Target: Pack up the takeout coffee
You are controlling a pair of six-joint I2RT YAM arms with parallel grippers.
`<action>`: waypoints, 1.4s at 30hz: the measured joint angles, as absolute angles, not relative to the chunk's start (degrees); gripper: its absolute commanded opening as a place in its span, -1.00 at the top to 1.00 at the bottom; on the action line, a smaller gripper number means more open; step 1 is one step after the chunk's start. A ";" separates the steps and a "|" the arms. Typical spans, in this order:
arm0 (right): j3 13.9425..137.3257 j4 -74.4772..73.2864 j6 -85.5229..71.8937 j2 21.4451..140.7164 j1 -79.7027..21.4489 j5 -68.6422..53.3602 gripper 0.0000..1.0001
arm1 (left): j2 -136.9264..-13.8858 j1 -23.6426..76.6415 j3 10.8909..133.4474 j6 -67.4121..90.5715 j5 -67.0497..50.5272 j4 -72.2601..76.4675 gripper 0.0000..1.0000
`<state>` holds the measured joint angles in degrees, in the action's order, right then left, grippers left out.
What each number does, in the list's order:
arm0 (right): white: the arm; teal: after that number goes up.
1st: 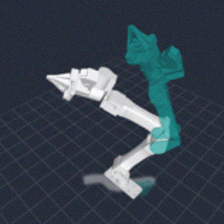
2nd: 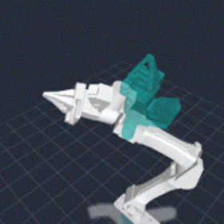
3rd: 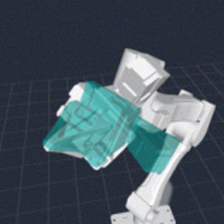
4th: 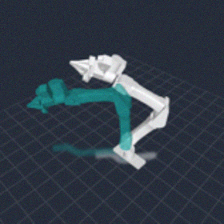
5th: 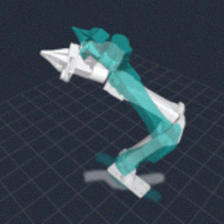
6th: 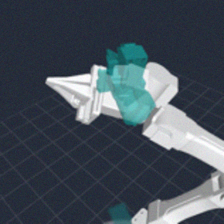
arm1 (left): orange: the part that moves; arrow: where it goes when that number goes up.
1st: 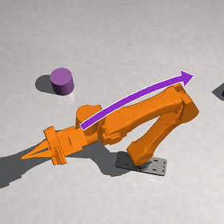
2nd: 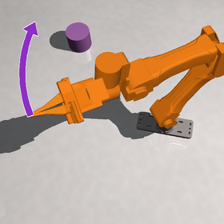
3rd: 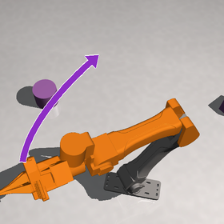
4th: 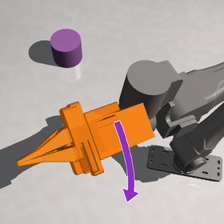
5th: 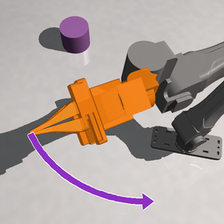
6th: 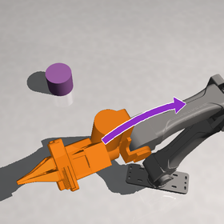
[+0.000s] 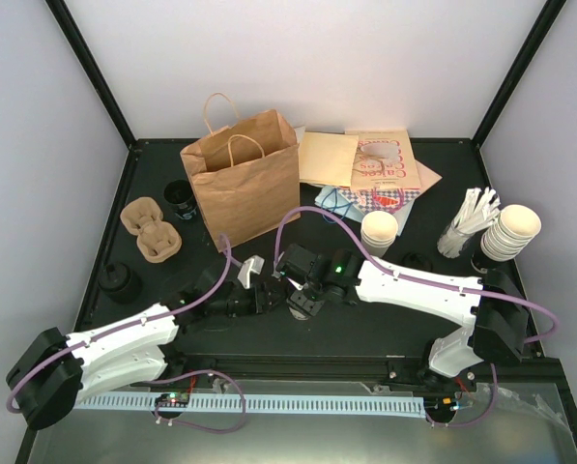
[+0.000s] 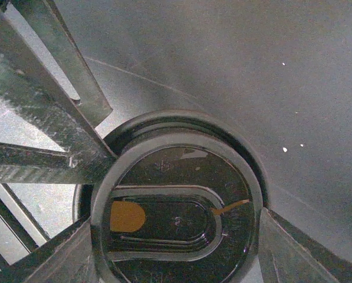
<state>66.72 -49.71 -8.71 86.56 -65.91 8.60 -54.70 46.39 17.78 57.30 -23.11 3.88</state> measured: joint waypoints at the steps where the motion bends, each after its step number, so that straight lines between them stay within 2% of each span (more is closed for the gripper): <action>1: 66.74 -49.76 -8.71 86.56 -65.89 8.62 -0.26 | -54.70 46.61 17.78 57.54 -23.09 3.88 0.19; 26: 66.70 -50.11 -8.84 86.50 -65.87 8.86 -0.26 | -55.64 49.41 17.72 59.51 -24.08 4.01 0.17; 31: 66.67 -50.09 -8.95 86.41 -65.69 8.86 -0.25 | -55.40 49.43 17.61 59.16 -23.68 3.81 0.03; 37: 66.74 -49.08 -10.92 85.78 -63.53 7.57 -0.24 | -52.40 49.19 22.94 54.43 -22.46 -9.19 -0.07; 42: 66.61 -48.80 -12.23 85.34 -60.51 7.42 -0.25 | -44.05 44.29 29.12 49.28 -20.16 -21.45 -0.18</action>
